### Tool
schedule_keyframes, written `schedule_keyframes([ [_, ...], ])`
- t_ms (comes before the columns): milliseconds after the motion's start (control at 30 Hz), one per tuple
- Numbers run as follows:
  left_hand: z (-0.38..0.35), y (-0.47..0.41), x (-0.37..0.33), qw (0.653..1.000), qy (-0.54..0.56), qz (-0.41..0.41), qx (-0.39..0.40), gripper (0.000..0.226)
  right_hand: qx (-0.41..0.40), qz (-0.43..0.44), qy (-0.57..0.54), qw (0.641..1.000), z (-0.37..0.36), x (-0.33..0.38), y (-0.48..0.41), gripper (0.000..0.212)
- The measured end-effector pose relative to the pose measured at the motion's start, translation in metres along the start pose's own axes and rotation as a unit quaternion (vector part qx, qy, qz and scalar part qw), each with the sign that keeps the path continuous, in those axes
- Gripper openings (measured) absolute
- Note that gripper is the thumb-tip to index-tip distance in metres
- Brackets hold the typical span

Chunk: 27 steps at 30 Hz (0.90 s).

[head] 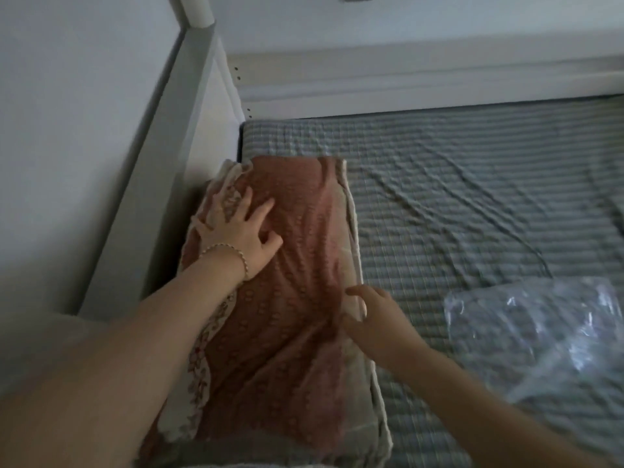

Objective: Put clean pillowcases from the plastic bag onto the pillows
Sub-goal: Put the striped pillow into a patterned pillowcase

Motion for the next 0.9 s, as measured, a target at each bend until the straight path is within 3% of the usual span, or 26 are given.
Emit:
schedule_keyframes([
  [133,0.018,-0.015,-0.047,0.991,-0.064,0.113,0.039,0.060,-0.010,-0.044,0.001,0.999,0.026,-0.043,-0.005,0.037],
  [200,0.017,-0.013,-0.090,0.985,-0.111,0.129,0.017,0.063,-0.021,-0.066,-0.004,0.998,0.045,-0.070,0.001,0.035],
  [267,0.011,-0.002,-0.124,0.989,-0.127,0.077,-0.018,0.068,-0.028,-0.086,-0.016,0.996,0.059,-0.097,0.009,0.033],
  [333,-0.006,0.011,-0.165,0.991,-0.130,-0.029,0.000,0.071,-0.063,-0.104,0.031,0.992,0.078,-0.131,0.019,0.034],
  [400,-0.030,0.023,-0.211,0.979,-0.138,-0.125,0.077,0.064,-0.131,-0.122,0.113,0.977,0.103,-0.168,0.030,0.046],
  [500,-0.080,0.044,-0.284,0.946,-0.127,-0.182,0.235,0.051,-0.233,-0.228,0.110,0.939,0.146,-0.237,0.054,0.092],
  [600,-0.125,0.060,-0.360,0.934,-0.044,-0.160,0.317,0.050,-0.240,-0.371,-0.041,0.896,0.189,-0.318,0.059,0.133],
  [700,-0.159,0.065,-0.434,0.939,0.057,-0.134,0.312,0.055,-0.175,-0.442,-0.142,0.868,0.219,-0.387,0.039,0.146],
  [833,-0.212,0.063,-0.478,0.917,0.214,0.037,0.335,0.108,-0.157,-0.450,-0.217,0.852,0.225,-0.463,0.013,0.134],
  [900,-0.236,0.056,-0.486,0.893,0.292,0.127,0.320,0.119,-0.155,-0.426,-0.169,0.875,0.228,-0.498,0.003,0.099],
])
Point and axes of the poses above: each hand's wrist, its own y-axis away from the middle knuckle, its own z-axis out of the back of the hand, x = y × z, the point moved 2 cm from there along -y, towards the middle knuckle, and after that the axes turned 8 degrees about x, right-handed, at the moved point
